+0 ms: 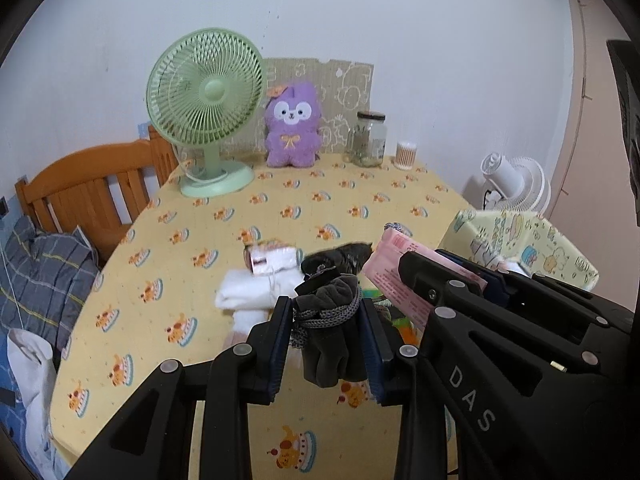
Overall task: Organize soft objects
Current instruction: 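Grasp the grey knit glove with the left tool while the right tool grasps the pink card, then carry the glove with the left tool while the right tool carries the card to the box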
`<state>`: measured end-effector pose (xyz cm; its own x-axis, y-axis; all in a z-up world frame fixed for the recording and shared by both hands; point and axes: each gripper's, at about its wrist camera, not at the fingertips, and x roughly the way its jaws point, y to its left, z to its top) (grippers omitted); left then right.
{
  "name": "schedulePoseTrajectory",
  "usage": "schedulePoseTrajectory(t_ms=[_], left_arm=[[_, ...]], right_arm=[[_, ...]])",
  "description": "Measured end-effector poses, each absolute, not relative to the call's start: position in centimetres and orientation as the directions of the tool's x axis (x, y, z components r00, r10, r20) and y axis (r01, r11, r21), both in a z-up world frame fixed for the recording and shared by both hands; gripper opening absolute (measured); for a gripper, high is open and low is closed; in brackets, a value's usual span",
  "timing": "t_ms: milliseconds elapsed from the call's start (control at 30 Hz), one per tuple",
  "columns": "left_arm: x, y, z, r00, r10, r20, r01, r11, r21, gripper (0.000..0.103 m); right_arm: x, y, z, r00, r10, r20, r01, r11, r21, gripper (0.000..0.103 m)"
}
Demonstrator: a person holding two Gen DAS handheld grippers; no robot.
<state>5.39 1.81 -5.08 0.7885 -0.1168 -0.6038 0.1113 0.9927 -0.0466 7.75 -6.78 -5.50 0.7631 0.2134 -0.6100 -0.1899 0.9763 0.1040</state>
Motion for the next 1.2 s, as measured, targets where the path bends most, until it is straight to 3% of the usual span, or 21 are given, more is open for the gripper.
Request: schedulePoseTrajectory(t_ms=[767, 1200], left_arm=[[6.0, 0.5, 0.5, 0.854, -0.130, -0.503, 0.139, 0.990, -0.020, 0.033], [6.5, -1.5, 0.7, 0.852, -0.131, -0.507, 0.153, 0.988, 0.001, 0.033]], right_arm=[[7.9, -8.2, 1.1, 0.839, 0.204, -0.504, -0.189, 0.979, 0.080, 0.018], [7.9, -10.3, 1.4, 0.840, 0.196, -0.506, -0.180, 0.980, 0.081, 0.018]])
